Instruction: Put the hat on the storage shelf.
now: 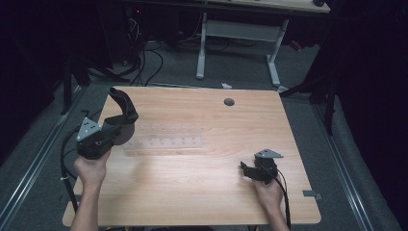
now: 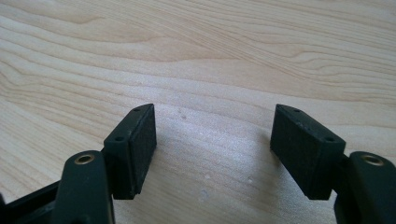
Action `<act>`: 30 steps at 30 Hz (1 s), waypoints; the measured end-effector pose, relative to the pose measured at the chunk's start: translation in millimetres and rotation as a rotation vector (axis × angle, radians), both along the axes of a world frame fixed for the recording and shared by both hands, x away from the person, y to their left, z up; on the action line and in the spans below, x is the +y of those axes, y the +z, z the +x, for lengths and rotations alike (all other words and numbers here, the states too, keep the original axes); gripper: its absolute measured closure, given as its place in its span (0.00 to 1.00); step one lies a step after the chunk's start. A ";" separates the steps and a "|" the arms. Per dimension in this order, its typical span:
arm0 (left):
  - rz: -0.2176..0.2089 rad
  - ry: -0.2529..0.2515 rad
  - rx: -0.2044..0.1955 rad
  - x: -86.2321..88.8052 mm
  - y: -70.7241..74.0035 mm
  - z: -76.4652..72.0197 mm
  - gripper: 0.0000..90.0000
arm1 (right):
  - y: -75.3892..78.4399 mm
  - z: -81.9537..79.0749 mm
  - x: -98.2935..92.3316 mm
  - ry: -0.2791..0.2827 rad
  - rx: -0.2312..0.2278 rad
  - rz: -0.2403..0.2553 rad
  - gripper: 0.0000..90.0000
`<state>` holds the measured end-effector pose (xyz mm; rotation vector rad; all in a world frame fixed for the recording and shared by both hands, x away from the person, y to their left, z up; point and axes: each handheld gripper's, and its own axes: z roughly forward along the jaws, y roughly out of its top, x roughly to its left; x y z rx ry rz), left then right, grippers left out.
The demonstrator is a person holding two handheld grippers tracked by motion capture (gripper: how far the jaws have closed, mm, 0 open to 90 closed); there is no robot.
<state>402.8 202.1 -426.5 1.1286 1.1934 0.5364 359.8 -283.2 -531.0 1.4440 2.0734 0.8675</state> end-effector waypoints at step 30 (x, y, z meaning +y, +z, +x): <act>0.084 0.068 0.035 -5.1 -20.4 14.0 0.95 | 0.0 -0.2 0.1 0.000 0.000 0.000 0.35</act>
